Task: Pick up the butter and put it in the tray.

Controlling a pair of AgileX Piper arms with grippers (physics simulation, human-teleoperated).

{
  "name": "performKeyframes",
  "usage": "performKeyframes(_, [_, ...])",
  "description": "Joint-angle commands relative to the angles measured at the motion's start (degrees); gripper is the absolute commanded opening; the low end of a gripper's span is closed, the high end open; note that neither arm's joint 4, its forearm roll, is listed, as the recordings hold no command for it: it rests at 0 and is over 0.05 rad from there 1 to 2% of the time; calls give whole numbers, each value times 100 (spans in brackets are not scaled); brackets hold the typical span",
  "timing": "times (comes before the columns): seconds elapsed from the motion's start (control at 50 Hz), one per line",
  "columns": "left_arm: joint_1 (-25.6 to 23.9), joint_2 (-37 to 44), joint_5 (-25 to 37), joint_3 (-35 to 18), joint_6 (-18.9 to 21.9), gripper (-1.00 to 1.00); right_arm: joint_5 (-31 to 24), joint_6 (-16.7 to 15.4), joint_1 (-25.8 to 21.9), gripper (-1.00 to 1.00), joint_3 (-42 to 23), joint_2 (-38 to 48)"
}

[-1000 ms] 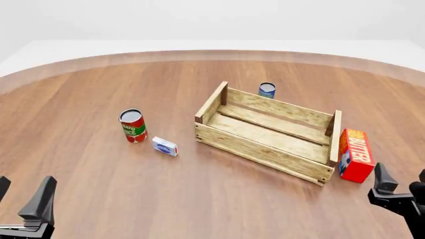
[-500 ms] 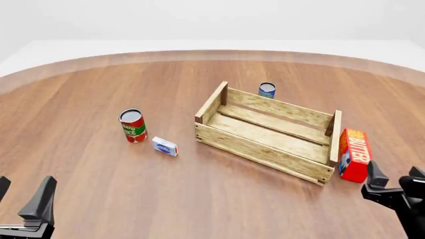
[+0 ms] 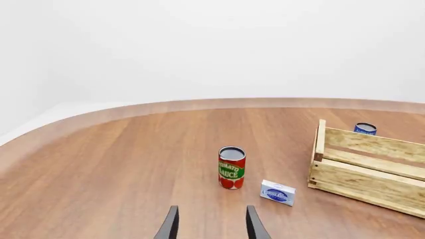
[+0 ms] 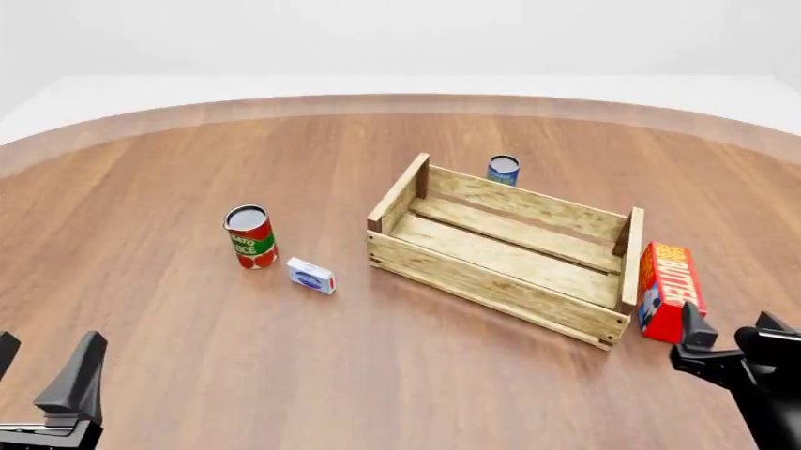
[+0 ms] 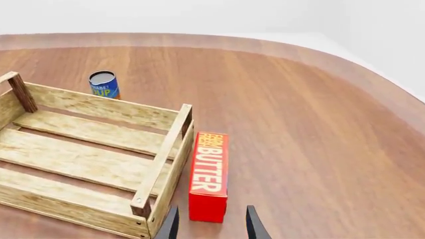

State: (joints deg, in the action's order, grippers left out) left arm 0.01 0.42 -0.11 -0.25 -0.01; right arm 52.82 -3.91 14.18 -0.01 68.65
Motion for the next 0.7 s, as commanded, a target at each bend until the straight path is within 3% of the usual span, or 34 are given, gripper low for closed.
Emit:
performKeyframes(0.02, [0,0,0,0,0,100,480,-4,-34,100,0,542])
performKeyframes(0.7, [1,1,0,0,0,100,1565,-37,-30,100,-8,1743])
